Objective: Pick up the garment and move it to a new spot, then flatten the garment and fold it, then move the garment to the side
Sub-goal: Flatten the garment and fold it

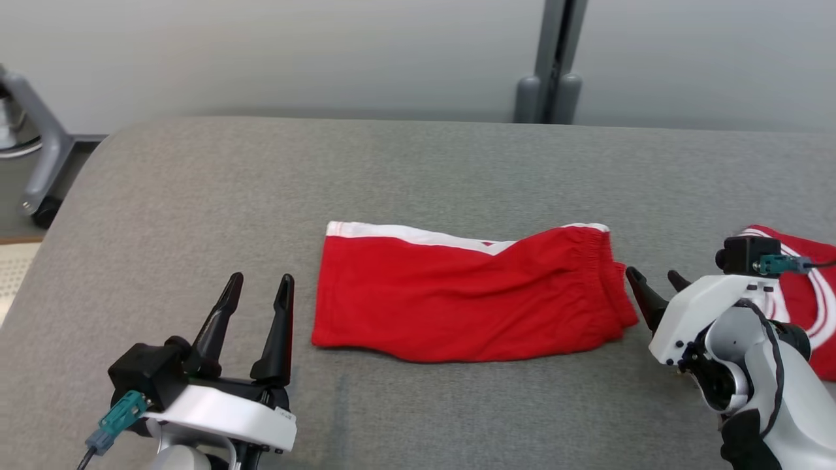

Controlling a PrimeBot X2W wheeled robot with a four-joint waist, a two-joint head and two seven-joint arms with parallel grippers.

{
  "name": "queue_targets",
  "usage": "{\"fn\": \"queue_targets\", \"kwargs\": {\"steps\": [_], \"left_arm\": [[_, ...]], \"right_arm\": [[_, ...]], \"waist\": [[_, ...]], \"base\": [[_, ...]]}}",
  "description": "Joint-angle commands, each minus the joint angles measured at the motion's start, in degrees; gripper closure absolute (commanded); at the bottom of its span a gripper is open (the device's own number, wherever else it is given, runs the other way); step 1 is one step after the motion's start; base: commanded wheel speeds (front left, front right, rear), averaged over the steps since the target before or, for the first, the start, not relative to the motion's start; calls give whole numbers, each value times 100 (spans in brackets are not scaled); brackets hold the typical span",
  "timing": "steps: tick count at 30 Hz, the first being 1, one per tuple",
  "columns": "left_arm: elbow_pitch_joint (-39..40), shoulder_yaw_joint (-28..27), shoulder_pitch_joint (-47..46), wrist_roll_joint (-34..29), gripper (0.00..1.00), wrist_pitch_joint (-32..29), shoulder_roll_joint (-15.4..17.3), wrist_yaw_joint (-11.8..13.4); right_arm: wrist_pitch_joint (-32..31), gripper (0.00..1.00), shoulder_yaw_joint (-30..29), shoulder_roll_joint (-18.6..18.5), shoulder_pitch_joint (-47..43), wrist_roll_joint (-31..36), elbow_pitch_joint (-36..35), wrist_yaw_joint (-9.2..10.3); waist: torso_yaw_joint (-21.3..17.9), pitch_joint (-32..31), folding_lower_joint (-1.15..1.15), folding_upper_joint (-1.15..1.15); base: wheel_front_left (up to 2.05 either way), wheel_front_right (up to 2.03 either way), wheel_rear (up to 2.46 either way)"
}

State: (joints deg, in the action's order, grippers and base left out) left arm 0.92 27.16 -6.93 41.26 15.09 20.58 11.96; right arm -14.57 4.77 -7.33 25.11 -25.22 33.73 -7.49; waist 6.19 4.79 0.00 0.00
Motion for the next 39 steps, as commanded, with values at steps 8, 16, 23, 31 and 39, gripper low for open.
{"fn": "queue_targets", "kwargs": {"steps": [8, 16, 23, 31, 39], "left_arm": [[-222, 43, -197, -96, 0, 4, -134, -164], [-321, 61, -160, -114, 0, 4, -219, -228], [-354, 111, -201, -130, 0, 4, -230, -257], [-334, 113, -188, -144, 0, -10, -177, -211], [-231, 137, -50, -140, 0, -25, -152, -127]], "right_arm": [[-324, 0, -440, 98, 599, 112, 1336, -1], [-517, 0, -673, 164, 684, 275, 2109, 2], [-377, 100, -638, 307, 775, -13, 2242, 1], [-36, 100, -596, 210, 880, -493, 2134, 0], [-164, 100, -570, -410, 652, -718, 1919, 0]], "waist": [[540, 152, 0, 0], [596, 132, 0, 0], [573, 119, 0, 0], [493, 0, 0, 0], [309, -201, 0, 0]], "base": [[0, 0, 0], [0, 0, 0], [0, 0, 0], [0, 0, 0], [0, 0, 0]]}}
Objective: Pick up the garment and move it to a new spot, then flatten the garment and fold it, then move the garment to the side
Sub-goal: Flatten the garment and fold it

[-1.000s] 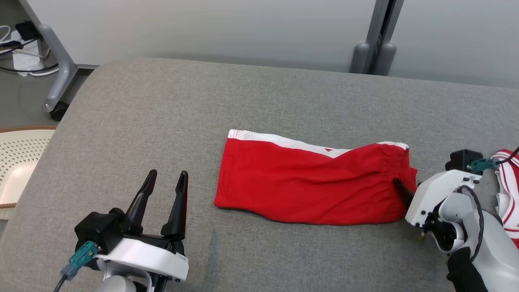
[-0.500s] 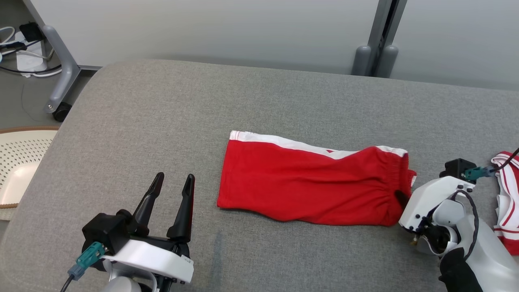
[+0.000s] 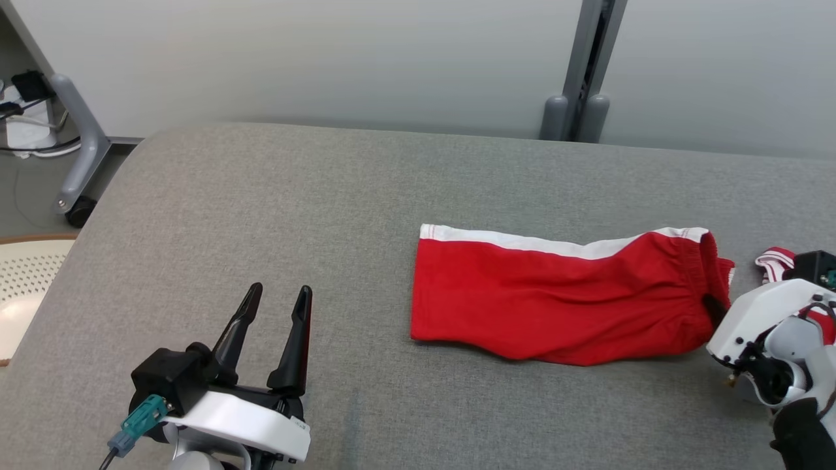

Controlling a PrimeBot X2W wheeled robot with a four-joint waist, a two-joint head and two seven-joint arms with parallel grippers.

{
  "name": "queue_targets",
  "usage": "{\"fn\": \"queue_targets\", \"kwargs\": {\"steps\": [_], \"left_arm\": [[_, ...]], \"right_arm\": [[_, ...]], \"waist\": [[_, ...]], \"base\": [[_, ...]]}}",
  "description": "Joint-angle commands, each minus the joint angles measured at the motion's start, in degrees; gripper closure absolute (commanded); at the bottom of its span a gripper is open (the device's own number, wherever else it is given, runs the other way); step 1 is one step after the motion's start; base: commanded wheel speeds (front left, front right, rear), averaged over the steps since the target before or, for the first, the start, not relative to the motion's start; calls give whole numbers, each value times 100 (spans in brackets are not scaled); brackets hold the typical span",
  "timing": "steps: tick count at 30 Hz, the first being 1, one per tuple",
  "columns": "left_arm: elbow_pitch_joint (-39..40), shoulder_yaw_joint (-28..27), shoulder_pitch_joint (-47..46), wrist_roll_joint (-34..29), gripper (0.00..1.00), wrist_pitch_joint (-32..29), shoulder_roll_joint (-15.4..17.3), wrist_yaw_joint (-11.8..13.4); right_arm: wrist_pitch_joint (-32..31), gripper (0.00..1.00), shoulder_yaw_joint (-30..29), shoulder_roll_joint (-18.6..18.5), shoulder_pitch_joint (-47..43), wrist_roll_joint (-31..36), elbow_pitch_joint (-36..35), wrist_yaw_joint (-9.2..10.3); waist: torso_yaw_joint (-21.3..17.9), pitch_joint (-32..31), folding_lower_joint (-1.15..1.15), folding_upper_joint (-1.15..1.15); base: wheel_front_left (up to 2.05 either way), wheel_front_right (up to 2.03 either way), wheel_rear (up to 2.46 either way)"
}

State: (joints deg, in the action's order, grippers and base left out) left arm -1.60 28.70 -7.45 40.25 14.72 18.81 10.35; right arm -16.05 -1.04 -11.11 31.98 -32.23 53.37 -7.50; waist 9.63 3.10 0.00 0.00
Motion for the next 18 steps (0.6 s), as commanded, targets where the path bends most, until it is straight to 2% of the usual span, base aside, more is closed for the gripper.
{"fn": "queue_targets", "kwargs": {"steps": [1, 4, 10, 18], "left_arm": [[37, -18, 23, -39, 0, 13, 30, 34], [48, -7, 72, -30, 0, 10, 36, 45], [30, 63, 83, -27, 0, -17, -6, 52], [-44, 138, 70, 19, 0, -45, -59, 27]], "right_arm": [[-63, 100, 37, -109, -63, -20, -83, 1], [-293, 100, 78, -148, -119, -155, -231, 1], [-678, 100, -177, 214, -122, -862, -717, 0], [-1275, 100, -427, 748, 27, -1587, -1146, 0]], "waist": [[-62, -53, 0, 0], [-120, -107, 0, 0], [-102, -193, 0, 0], [271, -197, 0, 0]], "base": [[0, 0, 0], [0, 0, 0], [0, 0, 0], [0, 0, 0]]}}
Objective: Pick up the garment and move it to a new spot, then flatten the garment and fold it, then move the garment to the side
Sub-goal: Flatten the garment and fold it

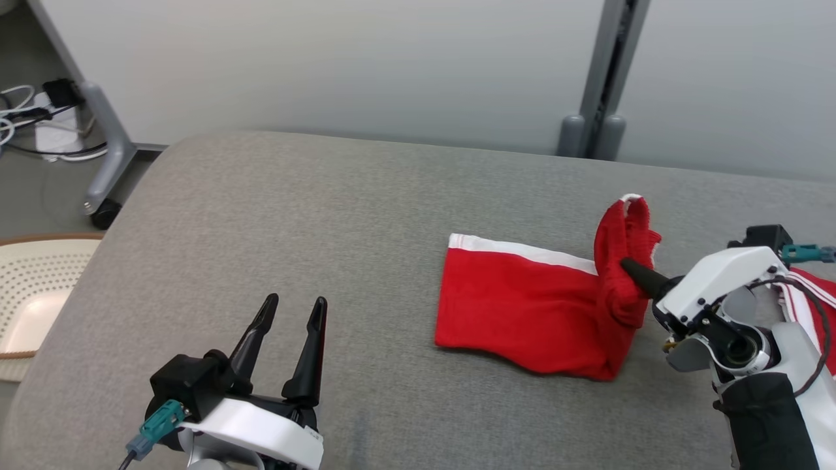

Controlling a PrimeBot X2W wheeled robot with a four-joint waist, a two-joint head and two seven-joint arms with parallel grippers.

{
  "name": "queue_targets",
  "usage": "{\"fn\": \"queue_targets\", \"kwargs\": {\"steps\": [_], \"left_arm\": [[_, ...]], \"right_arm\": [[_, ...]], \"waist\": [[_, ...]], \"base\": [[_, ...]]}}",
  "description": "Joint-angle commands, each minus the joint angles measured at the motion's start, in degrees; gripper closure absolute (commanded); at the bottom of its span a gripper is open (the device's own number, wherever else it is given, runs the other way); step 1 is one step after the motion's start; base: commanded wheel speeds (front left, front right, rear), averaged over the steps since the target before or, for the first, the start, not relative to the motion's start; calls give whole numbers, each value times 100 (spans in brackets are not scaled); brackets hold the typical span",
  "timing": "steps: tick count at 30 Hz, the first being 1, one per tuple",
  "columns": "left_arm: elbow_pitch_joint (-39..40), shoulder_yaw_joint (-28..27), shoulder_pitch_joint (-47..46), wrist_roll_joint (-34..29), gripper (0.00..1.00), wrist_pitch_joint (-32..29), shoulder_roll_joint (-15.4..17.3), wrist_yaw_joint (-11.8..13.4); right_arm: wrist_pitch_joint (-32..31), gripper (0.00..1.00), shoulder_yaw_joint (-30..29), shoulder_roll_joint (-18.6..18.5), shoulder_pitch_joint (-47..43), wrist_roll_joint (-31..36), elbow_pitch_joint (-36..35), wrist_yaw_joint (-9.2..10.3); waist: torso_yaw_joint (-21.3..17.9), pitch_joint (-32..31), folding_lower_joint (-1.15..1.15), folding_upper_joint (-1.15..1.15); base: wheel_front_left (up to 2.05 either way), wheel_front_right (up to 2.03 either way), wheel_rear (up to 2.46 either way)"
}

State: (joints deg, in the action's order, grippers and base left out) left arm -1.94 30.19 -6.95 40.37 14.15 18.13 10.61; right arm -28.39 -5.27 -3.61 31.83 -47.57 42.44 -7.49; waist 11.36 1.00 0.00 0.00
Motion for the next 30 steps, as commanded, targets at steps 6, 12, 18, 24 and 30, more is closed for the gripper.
{"fn": "queue_targets", "kwargs": {"steps": [6, 12, 18, 24, 30], "left_arm": [[-67, 66, -53, -5, 0, -7, -55, -40], [-113, 82, -93, -11, 0, 10, -91, -67], [-169, 96, -194, -23, 0, 37, -157, -112], [-235, 66, -218, -43, 0, 53, -179, -138], [-281, 31, -214, -38, 0, 58, -132, -121]], "right_arm": [[-177, 100, 380, 64, 84, -539, -164, -1], [60, 100, 972, 51, 221, -988, 95, -1], [520, 100, 1595, 51, 572, -1355, 764, -2], [845, 56, 2218, 54, 883, -1805, 1279, -2], [1079, 0, 2848, 51, 894, -2410, 1084, -1]], "waist": [[521, 91, 0, 0], [808, 188, 0, 0], [980, 317, 0, 0], [977, 375, 0, 0], [723, 253, 0, 0]], "base": [[0, 0, 0], [0, 0, 0], [0, 0, 0], [0, 0, 0], [0, 0, 0]]}}
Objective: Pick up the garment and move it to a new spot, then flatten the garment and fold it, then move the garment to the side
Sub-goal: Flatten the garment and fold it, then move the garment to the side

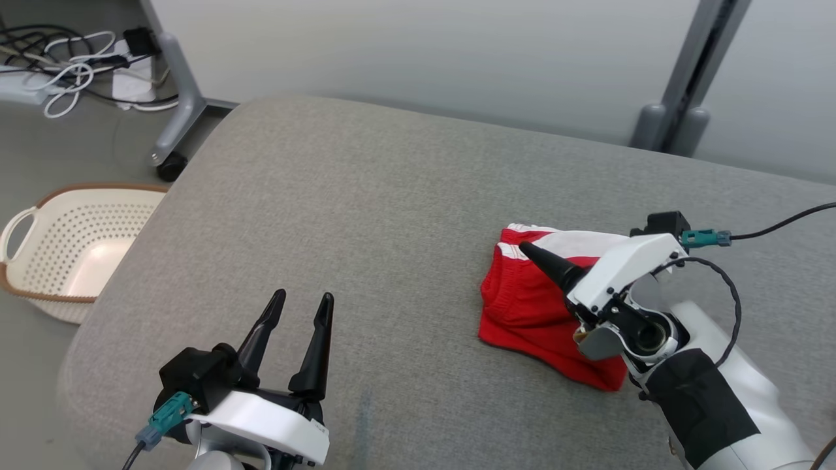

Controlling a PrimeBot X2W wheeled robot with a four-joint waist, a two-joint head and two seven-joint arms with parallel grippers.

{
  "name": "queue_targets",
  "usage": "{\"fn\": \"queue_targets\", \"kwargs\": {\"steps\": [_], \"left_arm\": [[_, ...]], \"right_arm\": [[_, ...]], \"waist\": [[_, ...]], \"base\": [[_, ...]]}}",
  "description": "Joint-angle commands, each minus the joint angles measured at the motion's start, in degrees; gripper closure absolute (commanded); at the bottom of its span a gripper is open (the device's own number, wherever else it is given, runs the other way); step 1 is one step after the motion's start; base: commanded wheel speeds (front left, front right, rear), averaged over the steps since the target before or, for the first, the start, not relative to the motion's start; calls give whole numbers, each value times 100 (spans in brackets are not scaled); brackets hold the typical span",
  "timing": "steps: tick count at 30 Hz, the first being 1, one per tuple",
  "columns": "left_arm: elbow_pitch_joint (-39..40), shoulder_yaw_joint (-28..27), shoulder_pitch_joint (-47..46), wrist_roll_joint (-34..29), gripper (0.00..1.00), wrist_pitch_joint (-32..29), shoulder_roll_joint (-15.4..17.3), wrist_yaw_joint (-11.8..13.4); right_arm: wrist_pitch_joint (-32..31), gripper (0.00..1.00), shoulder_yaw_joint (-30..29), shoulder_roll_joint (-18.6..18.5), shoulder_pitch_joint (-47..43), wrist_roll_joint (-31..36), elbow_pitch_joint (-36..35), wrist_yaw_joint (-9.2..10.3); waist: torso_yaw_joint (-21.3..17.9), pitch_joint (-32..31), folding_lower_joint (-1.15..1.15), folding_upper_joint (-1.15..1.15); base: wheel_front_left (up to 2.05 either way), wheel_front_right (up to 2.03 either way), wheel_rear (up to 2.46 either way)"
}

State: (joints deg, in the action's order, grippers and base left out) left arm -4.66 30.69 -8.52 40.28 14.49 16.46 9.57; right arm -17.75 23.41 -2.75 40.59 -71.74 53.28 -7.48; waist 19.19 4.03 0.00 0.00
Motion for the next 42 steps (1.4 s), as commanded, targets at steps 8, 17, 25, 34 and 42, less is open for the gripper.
{"fn": "queue_targets", "kwargs": {"steps": [8, 17, 25, 34, 42], "left_arm": [[71, -94, 113, 0, 0, 24, 110, 81], [298, -359, 339, 43, 0, 43, 248, 231], [364, -341, 263, -21, 0, 49, 224, 188], [271, -236, 171, -46, 0, 32, 148, 112], [202, -181, 146, -72, 0, 48, 46, 60]], "right_arm": [[670, 0, 22, -348, -283, -55, -923, -2], [1508, 0, -188, -1322, -1167, 867, -2064, -2], [1481, 0, -448, -1204, -1394, 1458, -2067, -2], [1476, 0, -834, -892, -1005, 2650, -1232, -2], [1187, 0, -1330, -533, -911, 3103, -525, -2]], "waist": [[-566, -369, 0, 0], [-1075, -510, 0, 0], [-1074, -413, 0, 0], [-600, -348, 0, 0], [-247, -253, 0, 0]], "base": [[0, 0, 0], [0, 0, 0], [0, 0, 0], [0, 0, 0], [0, 0, 0]]}}
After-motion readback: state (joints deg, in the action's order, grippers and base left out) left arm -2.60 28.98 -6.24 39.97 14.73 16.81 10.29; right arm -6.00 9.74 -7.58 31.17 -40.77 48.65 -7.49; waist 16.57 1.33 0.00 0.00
